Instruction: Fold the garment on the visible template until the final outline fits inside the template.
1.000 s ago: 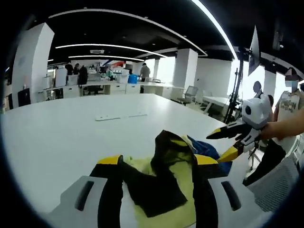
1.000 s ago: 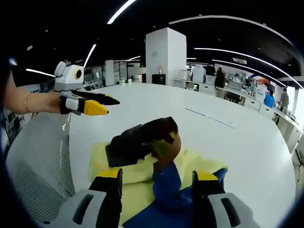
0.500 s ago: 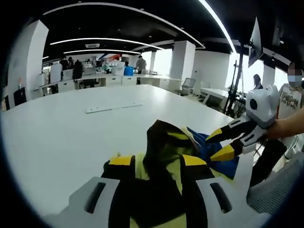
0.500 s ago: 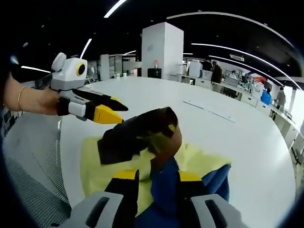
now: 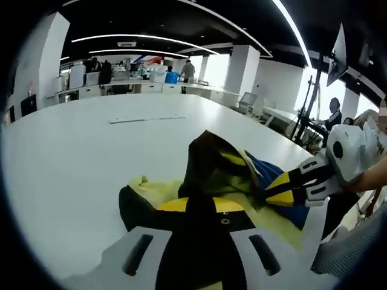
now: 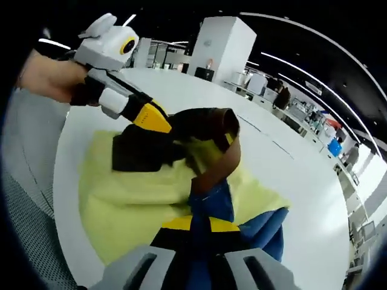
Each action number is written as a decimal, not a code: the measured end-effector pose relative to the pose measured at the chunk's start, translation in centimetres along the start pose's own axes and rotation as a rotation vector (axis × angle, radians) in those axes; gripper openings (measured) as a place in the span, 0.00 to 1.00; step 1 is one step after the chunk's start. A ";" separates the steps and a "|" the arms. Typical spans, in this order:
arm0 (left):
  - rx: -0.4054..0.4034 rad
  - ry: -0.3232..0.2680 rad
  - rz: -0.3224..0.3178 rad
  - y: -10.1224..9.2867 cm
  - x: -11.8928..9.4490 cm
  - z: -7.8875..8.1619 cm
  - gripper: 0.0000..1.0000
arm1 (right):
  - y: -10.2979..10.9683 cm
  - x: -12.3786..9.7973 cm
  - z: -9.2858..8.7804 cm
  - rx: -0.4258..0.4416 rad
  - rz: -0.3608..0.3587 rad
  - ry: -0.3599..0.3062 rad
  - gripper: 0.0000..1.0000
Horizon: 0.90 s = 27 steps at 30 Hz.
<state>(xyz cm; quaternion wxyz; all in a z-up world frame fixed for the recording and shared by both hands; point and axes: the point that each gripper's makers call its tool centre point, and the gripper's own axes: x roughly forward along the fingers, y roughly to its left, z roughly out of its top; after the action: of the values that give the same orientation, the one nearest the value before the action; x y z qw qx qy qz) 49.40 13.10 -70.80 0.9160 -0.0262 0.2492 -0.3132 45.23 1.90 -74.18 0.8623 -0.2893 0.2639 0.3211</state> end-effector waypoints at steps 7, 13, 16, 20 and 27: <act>-0.018 0.032 0.032 0.5 0.3 -0.7 0.00 | 0.1 0.2 -0.9 0.039 -0.016 0.015 0.00; 0.025 0.069 0.043 0.9 -0.9 -0.2 0.00 | -0.8 -0.8 -0.1 0.054 -0.057 -0.031 0.00; 0.064 0.056 0.043 0.9 -1.5 0.6 0.00 | -1.5 -1.5 0.2 0.041 -0.086 -0.051 0.00; 0.121 0.027 0.056 1.1 -2.2 2.4 0.00 | -2.7 -2.5 1.0 0.062 -0.119 -0.080 0.00; 0.116 -0.019 0.095 2.8 -4.6 5.2 0.00 | -6.2 -4.0 1.6 0.092 -0.212 -0.125 0.00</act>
<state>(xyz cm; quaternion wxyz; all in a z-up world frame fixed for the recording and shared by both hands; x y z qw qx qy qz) 50.27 17.48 -64.74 0.9322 0.0357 0.2227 -0.2832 47.37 -2.53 -68.50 0.9185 -0.2552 0.1921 0.2332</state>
